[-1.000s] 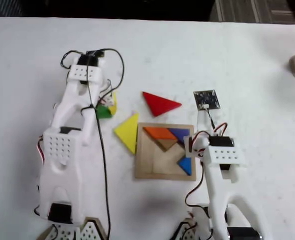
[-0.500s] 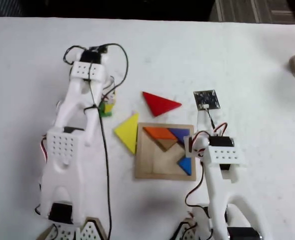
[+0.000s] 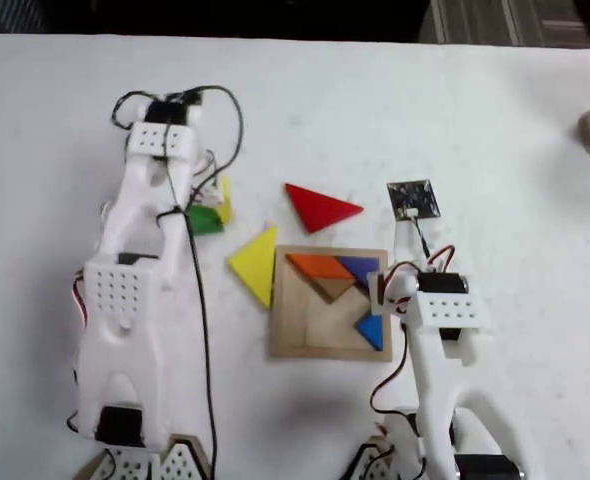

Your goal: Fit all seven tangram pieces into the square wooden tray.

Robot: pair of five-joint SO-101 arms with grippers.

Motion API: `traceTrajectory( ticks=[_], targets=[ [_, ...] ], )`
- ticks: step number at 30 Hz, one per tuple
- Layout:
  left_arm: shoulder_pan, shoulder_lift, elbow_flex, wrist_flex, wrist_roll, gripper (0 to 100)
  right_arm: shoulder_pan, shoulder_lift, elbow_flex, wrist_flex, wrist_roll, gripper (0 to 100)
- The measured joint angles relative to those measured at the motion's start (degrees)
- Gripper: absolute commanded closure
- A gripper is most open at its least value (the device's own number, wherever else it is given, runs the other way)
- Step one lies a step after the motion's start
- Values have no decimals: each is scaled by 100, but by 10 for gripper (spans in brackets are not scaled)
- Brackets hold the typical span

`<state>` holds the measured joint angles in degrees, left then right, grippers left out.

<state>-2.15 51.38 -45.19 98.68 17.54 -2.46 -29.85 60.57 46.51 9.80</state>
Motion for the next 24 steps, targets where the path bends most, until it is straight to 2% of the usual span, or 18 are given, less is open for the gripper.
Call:
traceTrajectory(
  ticks=[7,13,19,24],
  targets=[
    [-18,0,18,123,0,622,0,0,0,0,0,981],
    [-35,-308,686,44,0,622,-105,0,0,0,0,981],
    [-53,-1169,2057,-870,0,624,-141,0,0,0,0,981],
    [-176,-1714,3112,-2171,-9,627,-149,0,0,0,0,981]
  ],
)
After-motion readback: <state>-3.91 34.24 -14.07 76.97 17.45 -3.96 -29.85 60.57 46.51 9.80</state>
